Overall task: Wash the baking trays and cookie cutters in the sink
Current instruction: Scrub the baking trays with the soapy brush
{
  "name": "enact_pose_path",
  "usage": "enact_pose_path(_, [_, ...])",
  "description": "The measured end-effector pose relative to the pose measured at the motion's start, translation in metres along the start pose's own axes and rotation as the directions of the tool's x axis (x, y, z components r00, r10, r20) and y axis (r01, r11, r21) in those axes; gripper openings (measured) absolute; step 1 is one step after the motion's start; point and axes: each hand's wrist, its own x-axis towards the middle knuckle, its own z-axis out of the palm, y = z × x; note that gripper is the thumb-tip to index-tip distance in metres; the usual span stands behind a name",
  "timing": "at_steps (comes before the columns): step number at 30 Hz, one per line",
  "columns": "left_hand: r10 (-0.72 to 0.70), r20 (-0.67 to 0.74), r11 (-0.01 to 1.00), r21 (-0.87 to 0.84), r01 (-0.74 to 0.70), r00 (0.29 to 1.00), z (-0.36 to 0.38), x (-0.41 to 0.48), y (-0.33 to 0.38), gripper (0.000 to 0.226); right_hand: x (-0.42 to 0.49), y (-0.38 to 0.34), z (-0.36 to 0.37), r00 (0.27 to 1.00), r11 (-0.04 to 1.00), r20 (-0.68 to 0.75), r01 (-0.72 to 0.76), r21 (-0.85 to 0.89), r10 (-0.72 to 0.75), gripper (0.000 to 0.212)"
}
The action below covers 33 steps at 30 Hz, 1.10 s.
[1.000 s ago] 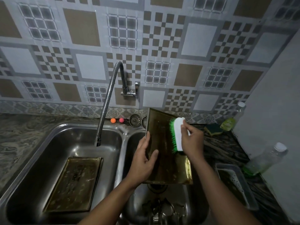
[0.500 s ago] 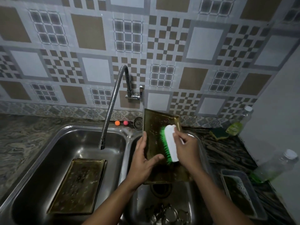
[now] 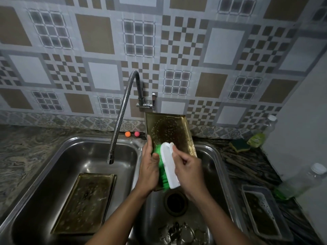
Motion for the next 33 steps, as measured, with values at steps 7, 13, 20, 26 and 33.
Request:
enact_pose_path(7, [0.043,0.086,0.998,0.043,-0.047,0.995,0.009,-0.014,-0.003,0.096,0.024,0.011,-0.042,0.958,0.991,-0.287,-0.029,-0.131,-0.01,0.032])
enact_pose_path(13, [0.075,0.09,0.995,0.057,-0.08,0.993,0.024,-0.007,0.003,0.102,0.012,-0.01,0.0,0.971,0.994,-0.216,0.094,-0.063,-0.106,0.029])
enact_pose_path(20, [0.085,-0.007,0.996,0.01,-0.085,0.996,0.022,-0.002,-0.001,0.103,-0.028,0.019,-0.013,0.966,0.986,-0.21,0.131,-0.102,-0.15,0.03])
enact_pose_path(26, [0.054,-0.042,0.998,-0.011,-0.054,0.998,0.019,-0.003,0.006,0.103,0.0,0.028,-0.057,0.934,0.993,-0.346,0.056,-0.101,-0.088,0.031])
enact_pose_path(33, [0.033,-0.059,0.999,-0.019,-0.034,0.998,0.017,-0.002,0.0,0.095,-0.002,0.032,-0.052,0.951,0.99,-0.289,0.076,-0.117,-0.107,0.03])
